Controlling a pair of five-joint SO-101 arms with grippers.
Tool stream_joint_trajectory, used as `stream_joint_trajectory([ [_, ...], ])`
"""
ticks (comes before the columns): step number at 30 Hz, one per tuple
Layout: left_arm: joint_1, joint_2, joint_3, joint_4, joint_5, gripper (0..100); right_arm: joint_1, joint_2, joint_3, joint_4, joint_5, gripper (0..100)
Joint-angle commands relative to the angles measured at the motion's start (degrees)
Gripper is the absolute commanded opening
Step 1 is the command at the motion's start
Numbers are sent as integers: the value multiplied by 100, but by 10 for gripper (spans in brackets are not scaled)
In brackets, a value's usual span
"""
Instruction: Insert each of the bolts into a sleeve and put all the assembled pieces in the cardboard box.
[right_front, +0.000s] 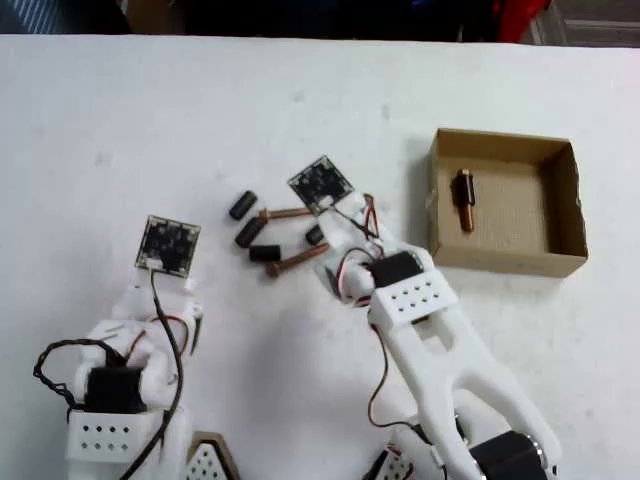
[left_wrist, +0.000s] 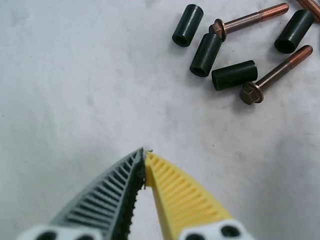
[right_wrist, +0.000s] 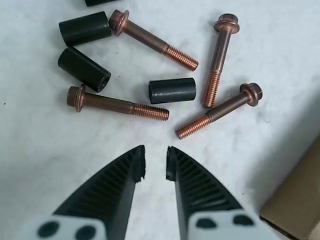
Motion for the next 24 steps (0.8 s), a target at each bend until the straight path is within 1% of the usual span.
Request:
stream_joint_trajectory([
  [1, -48, -66, -273, -9, -18, 24, 189, 13, -413, -66, 9, 61],
  [5, -48, -66, -273, -9, -18, 24, 338, 66, -589, -40, 9, 63],
  [13, -48, -66, -273, -9, -18, 24, 400, 66, -1266, 699, 0, 63],
  [17, -48, -66, -273, -9, -18, 24, 435, 66, -1363, 743, -352, 63],
  [22, -48, -66, -273, -9, -18, 24, 409, 75, -1380, 743, -466, 63],
  [24, -48, -66, -273, -9, -18, 24, 418, 110, -1398, 743, -826, 63],
])
